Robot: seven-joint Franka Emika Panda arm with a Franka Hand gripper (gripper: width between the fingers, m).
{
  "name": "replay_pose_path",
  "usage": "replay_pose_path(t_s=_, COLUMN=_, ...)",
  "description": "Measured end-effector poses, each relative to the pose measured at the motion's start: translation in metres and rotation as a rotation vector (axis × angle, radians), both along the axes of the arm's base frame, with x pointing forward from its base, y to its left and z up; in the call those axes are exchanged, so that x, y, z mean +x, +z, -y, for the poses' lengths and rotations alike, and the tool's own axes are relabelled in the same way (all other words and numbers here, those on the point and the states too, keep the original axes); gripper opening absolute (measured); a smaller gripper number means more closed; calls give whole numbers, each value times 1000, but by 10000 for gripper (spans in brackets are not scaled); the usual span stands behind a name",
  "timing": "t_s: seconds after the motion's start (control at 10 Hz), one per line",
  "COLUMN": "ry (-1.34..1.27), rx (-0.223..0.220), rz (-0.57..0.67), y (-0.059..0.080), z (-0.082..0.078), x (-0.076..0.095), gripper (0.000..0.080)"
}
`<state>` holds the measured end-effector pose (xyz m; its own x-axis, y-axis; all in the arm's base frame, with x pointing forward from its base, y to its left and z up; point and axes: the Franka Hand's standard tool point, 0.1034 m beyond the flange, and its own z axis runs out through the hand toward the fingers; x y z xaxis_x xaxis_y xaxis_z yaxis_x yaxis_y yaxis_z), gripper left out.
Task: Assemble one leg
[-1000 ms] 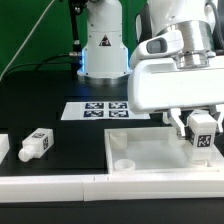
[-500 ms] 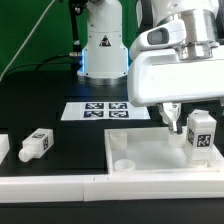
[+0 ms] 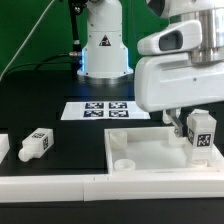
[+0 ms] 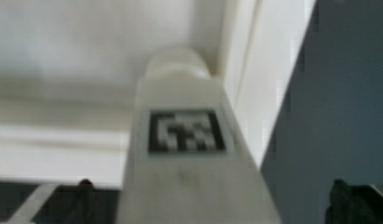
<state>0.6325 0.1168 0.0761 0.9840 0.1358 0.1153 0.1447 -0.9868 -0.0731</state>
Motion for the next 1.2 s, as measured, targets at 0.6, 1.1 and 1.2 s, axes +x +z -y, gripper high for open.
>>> replay_pose_path(t_s=0.6, ry=-122, rx=10, rz=-34, y=1, z=2, x=2, gripper=291)
replay_pose_path(t_s=1.1, ry=-638, rx=88, rz=-22, y=-3, z=10, x=5, gripper=290)
replay_pose_path(t_s=1.2, ry=-778, rx=107, rz=-37, y=-3, z=9, x=5, gripper=288)
